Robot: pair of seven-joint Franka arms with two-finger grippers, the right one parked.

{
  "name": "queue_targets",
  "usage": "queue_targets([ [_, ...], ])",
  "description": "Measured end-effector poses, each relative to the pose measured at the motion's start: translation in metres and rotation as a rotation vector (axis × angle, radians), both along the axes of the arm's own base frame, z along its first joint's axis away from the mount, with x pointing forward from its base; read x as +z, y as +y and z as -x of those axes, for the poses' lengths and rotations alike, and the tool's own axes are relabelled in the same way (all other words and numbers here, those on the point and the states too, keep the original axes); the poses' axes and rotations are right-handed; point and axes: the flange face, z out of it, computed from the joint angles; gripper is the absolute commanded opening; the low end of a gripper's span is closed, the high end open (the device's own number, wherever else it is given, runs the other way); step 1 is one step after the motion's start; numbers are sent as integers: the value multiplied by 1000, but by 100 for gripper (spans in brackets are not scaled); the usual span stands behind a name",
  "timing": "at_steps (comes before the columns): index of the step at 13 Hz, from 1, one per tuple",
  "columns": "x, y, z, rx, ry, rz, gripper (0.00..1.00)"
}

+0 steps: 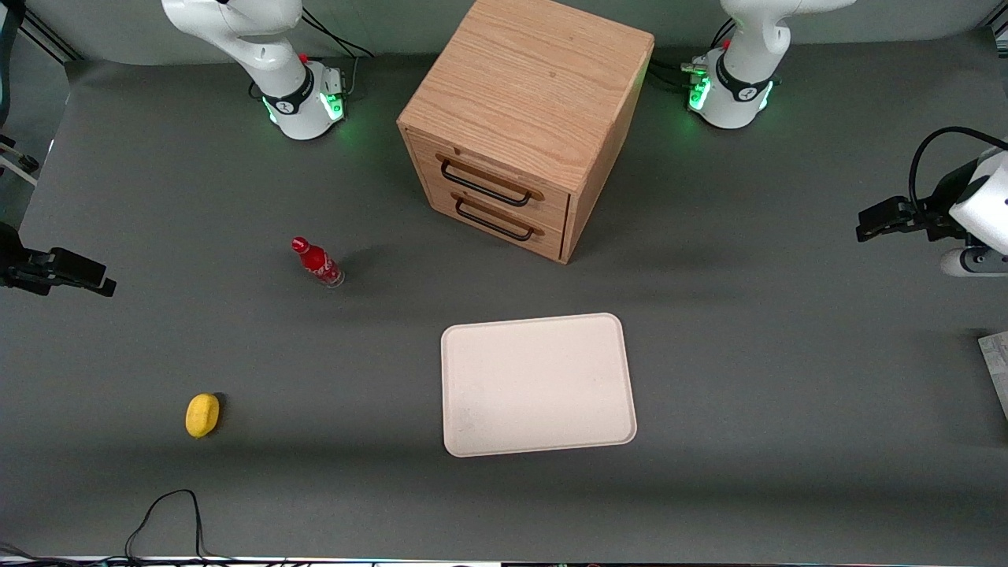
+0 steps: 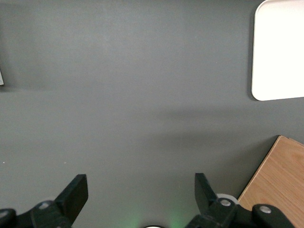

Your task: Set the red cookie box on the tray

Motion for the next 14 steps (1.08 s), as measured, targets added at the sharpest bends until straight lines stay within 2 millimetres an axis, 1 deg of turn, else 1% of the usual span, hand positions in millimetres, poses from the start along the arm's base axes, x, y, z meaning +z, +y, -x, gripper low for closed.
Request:
queue_targets([
  [8,0,0,-1,0,-1,0,100],
  [9,-1,4,-2,6,-3,-1,100],
  [10,-1,12,-6,20,-10,-3,100],
  [11,0,31,-13,45,-18,-4,100],
  [12,-2,58,-23,55,-26,-4,100],
  [14,-16,128,-47,44,-38,-11,100],
])
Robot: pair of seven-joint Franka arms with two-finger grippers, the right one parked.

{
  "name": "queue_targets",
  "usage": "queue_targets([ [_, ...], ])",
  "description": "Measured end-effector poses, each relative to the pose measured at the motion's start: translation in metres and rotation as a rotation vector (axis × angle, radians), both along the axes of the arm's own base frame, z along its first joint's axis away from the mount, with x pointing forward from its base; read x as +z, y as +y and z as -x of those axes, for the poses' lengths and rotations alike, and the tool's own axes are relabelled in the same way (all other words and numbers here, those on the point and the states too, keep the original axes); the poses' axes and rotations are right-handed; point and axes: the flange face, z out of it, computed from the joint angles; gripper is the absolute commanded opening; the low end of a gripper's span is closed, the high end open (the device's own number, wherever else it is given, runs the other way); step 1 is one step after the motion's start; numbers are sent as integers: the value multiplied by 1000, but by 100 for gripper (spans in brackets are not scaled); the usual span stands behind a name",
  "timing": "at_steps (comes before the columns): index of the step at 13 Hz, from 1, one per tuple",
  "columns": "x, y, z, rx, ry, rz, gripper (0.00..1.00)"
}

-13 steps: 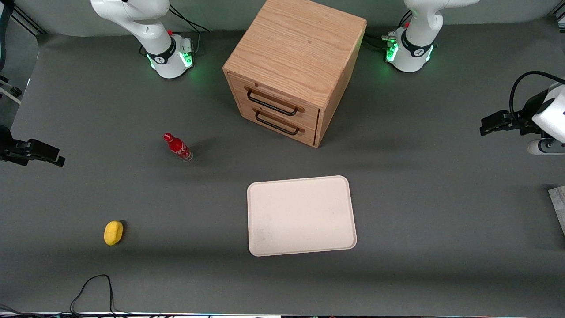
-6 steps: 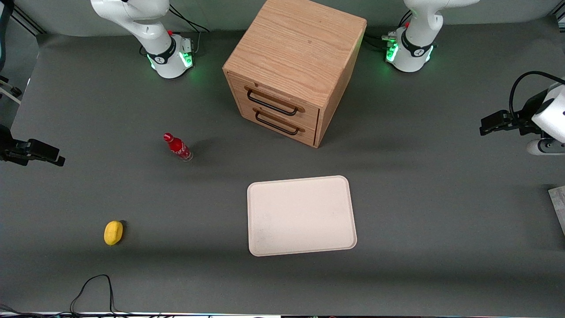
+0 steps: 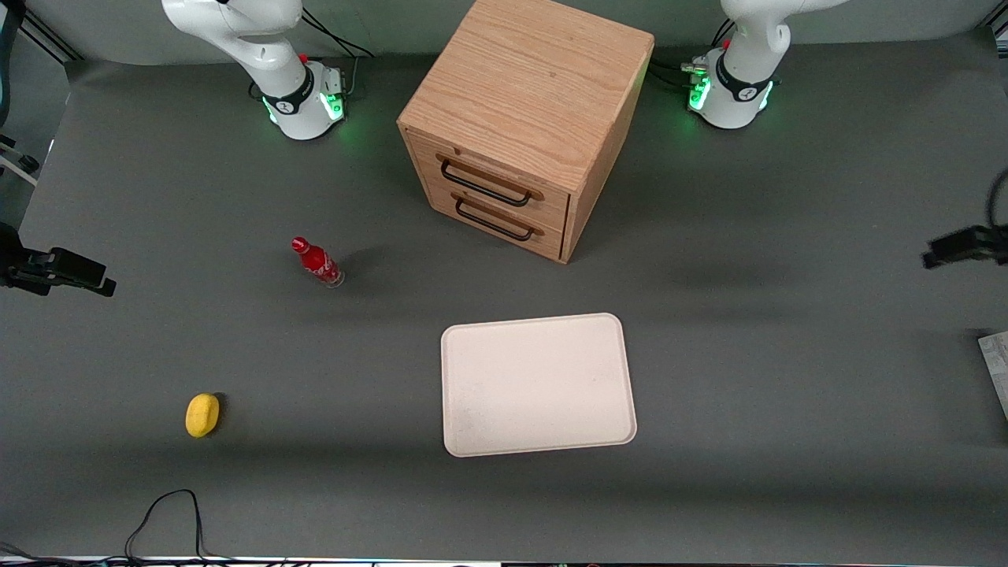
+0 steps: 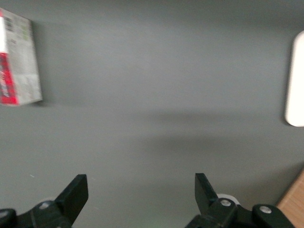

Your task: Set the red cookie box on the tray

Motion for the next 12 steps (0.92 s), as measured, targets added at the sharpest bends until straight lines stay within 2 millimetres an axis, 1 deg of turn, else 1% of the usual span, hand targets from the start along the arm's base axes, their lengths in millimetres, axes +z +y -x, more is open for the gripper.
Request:
queue_targets([
  [2,-24,75,-22,37,-11,-4,100],
  [3,-38,113,-30,41,-18,-3,100],
  [5,-64,181,-36,29,-41,-6,100],
  [7,-89,238,-33,20,-79,-20,100],
  [9,-104,277,-21,-13,-93,-26,100],
  [10,-109,291,-14,-18,-92,-25,100],
  [11,-110,301,-9,-15,-93,-26,100],
  [12,-111,306,-6,-13,-95,-27,100],
])
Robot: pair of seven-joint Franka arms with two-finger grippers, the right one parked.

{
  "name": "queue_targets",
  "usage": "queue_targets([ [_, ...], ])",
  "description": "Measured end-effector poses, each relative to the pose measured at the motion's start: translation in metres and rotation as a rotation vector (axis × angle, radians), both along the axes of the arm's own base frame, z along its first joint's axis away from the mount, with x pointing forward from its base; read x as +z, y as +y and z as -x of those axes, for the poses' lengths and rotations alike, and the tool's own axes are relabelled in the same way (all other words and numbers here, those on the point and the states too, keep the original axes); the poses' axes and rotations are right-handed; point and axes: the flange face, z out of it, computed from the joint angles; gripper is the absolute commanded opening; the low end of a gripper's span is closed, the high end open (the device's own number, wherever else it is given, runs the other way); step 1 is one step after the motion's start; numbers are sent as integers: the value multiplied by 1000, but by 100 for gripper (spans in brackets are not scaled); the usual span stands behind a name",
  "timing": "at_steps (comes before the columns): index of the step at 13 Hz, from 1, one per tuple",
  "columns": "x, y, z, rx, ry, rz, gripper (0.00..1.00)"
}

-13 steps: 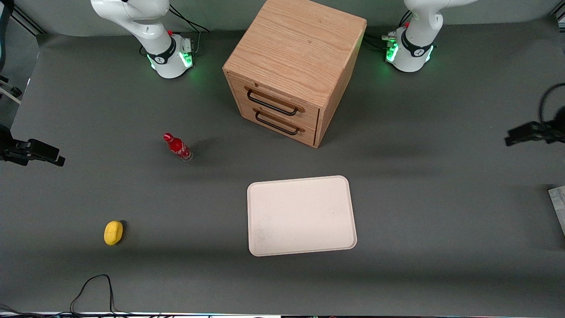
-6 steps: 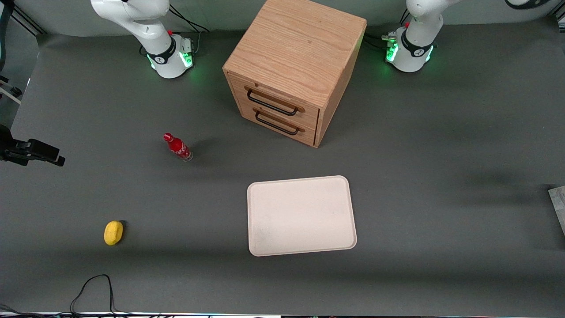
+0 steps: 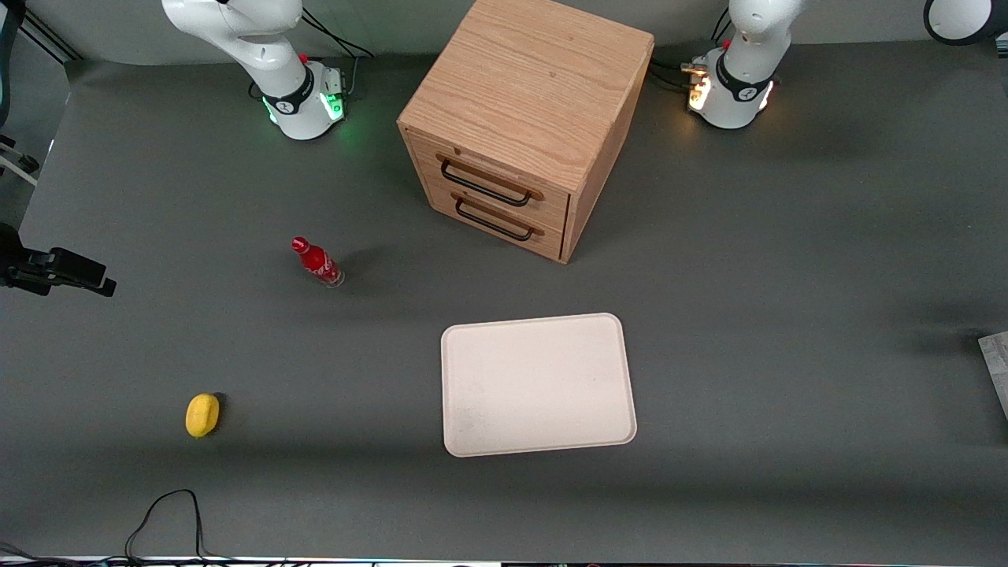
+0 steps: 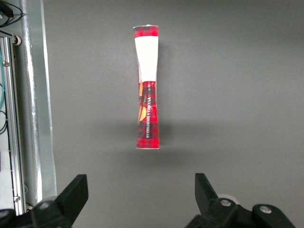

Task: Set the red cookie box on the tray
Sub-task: 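Close the left gripper on the red cookie box's end and lift it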

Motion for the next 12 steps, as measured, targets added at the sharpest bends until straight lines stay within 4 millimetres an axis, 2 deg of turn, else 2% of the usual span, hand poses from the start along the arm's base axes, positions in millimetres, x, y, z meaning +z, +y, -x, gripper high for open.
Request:
queue_targets([
  [2,-12,3,-5,-3,-14,-5,100],
  [3,-26,4,-11,-7,-23,-6,100],
  [7,-117,4,-36,-24,-39,0,100],
  [9,-151,6,-41,-25,-47,-3,100],
  [12,-169,7,-43,-26,-54,-6,100],
])
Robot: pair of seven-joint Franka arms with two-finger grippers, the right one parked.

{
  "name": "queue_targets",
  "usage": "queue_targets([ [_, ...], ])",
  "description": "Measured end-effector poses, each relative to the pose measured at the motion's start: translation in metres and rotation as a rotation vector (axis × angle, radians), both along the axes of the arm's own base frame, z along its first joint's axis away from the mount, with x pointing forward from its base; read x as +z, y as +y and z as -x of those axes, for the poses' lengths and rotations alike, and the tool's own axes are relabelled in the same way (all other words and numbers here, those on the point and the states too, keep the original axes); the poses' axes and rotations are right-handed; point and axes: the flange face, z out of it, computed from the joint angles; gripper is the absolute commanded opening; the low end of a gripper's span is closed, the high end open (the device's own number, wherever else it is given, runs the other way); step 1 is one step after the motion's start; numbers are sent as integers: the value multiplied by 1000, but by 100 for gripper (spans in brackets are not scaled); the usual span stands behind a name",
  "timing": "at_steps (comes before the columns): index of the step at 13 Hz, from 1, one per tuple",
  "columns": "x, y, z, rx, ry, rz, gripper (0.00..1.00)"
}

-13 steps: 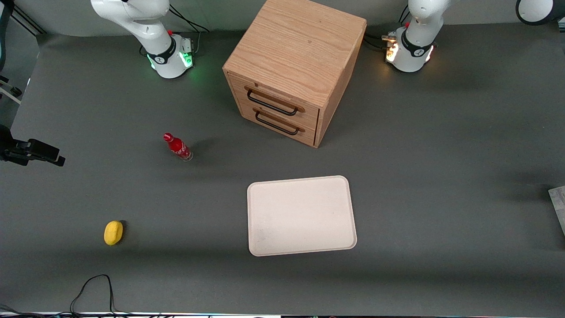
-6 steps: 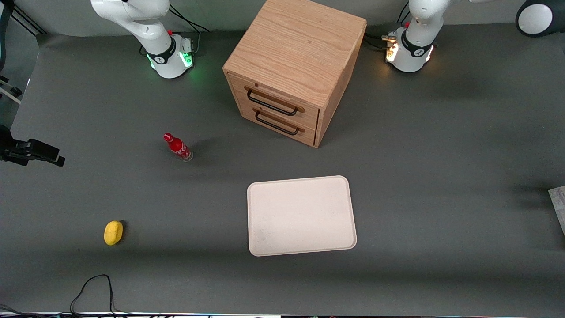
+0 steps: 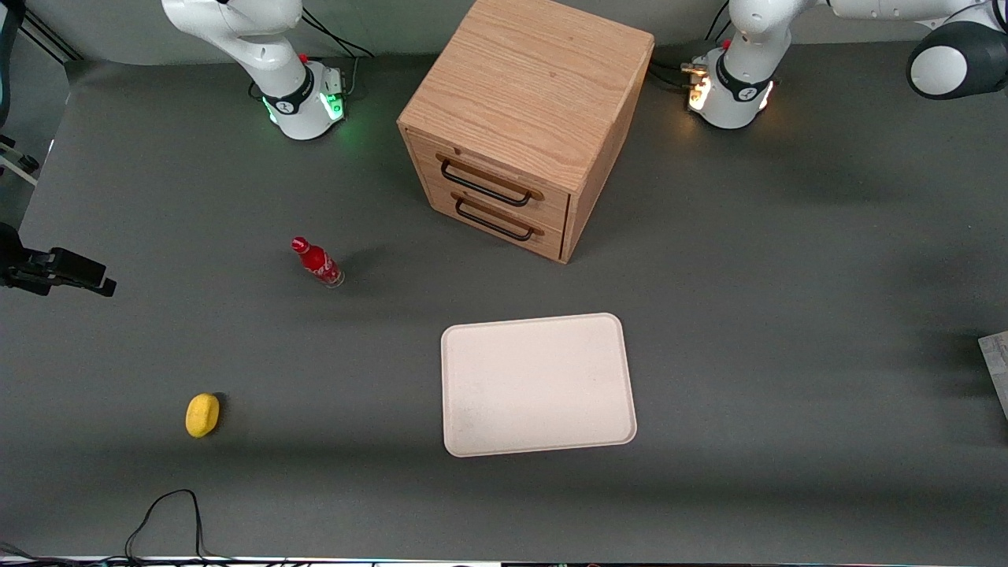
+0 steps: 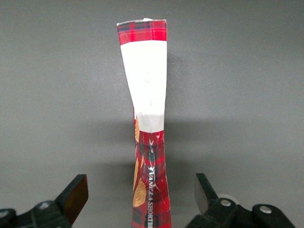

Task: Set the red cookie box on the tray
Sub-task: 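Close the left gripper on the red cookie box's end and lift it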

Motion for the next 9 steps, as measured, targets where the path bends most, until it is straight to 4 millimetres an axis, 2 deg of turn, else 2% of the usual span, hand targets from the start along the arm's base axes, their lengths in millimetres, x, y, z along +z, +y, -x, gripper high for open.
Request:
queue_targets([
  [2,-6,-3,-3,-5,-6,-3,100],
  [4,-14,-9,-8,-14,-9,-4,92],
  [6,-18,-18,-14,-27,-8,-2,70],
  [7,-18,-21,-16,-33,-9,-3,55],
  [9,-18,-24,-18,-37,-13,-6,15],
])
